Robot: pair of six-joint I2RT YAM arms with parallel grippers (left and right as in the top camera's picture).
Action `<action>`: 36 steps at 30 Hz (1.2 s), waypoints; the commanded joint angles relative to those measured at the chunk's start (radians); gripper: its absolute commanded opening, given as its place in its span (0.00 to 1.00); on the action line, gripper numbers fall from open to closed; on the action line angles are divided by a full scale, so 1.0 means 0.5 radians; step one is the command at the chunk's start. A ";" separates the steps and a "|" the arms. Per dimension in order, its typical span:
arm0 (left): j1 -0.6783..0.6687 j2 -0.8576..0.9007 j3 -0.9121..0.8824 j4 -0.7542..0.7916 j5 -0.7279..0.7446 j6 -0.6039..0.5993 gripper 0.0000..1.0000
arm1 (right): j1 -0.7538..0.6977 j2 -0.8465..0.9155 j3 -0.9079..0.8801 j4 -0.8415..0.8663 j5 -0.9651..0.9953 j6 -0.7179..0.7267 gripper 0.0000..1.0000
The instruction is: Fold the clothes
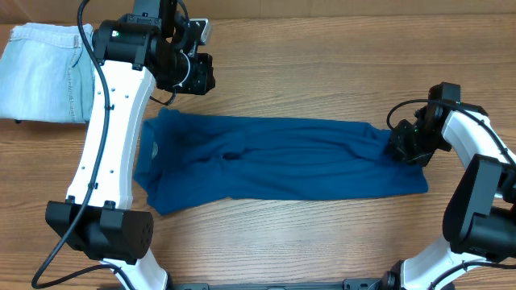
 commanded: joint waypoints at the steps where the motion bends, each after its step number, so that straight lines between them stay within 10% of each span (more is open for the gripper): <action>1: -0.005 -0.005 0.030 -0.002 0.029 0.046 0.16 | 0.006 0.005 -0.002 -0.010 0.015 0.008 0.16; 6: -0.005 -0.005 0.030 0.001 0.029 0.046 0.17 | 0.006 -0.015 0.059 -0.175 0.015 -0.002 0.04; 36: -0.005 -0.005 0.030 0.056 0.028 0.047 0.19 | 0.005 -0.423 0.072 -0.134 0.027 -0.175 0.07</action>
